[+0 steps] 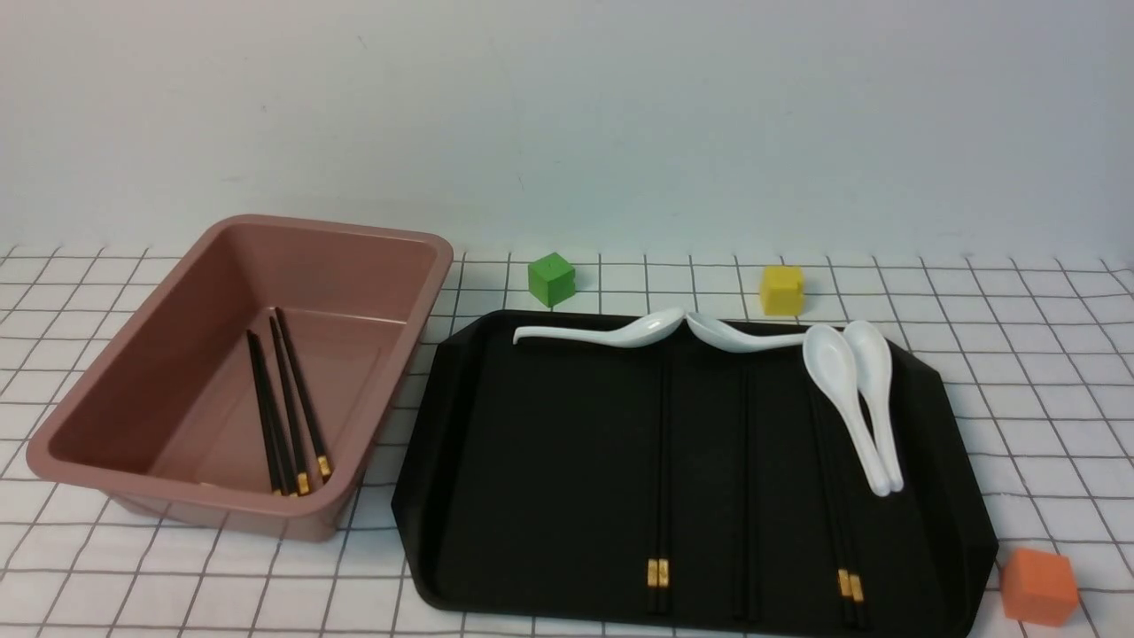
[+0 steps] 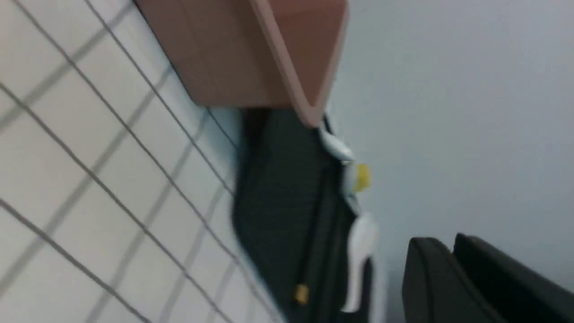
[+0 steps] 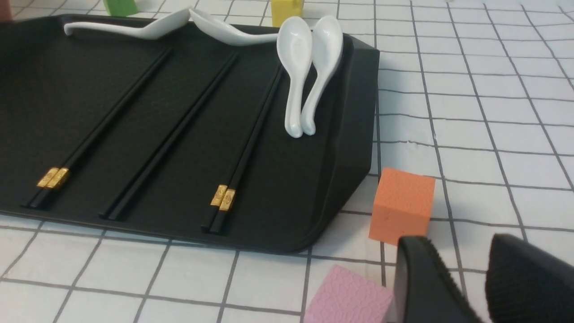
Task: On white black tablecloth take chopsticks from black tray and put them in box.
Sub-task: 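Reach over to the black tray and grasp a pair of chopsticks with the left gripper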
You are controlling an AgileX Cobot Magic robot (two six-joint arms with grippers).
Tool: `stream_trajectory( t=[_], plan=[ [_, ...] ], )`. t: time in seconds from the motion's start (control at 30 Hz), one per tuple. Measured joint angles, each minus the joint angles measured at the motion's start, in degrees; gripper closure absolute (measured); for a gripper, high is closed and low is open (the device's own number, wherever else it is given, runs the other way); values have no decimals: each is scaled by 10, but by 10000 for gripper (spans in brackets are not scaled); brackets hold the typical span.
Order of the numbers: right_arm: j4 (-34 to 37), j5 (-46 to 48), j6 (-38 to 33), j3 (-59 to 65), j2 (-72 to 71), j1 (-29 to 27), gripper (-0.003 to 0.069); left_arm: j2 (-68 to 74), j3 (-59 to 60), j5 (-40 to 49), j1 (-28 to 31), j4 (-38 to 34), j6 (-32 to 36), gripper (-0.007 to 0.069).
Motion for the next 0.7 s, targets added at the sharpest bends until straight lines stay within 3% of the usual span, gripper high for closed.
stream_trajectory(
  t=[0.17, 0.2, 0.27, 0.37, 0.43, 0.47, 0.5, 0.53, 0.7],
  plan=[
    [0, 0, 0, 0, 0, 0, 419, 0, -23, -35, 0, -75, 18, 543],
    [0, 0, 0, 0, 0, 0, 419, 8, -81, -18, 0, -73, 74, 556],
    [0, 0, 0, 0, 0, 0, 419, 38, -143, 4, 0, -63, 114, 584],
    [0, 0, 0, 0, 0, 0, 419, 172, -290, 125, 0, 3, 167, 637],
    [0, 0, 0, 0, 0, 0, 419, 269, -371, 268, 0, 62, 184, 637],
    [0, 0, 0, 0, 0, 0, 419, 369, -421, 381, 0, 116, 193, 637],
    [0, 0, 0, 0, 0, 0, 419, 381, -427, 381, 0, 116, 193, 637],
    [0, 0, 0, 0, 0, 0, 419, 466, -464, 453, -3, 159, 202, 637],
    [0, 0, 0, 0, 0, 0, 419, 585, -506, 414, -77, 186, 183, 637]
  ],
)
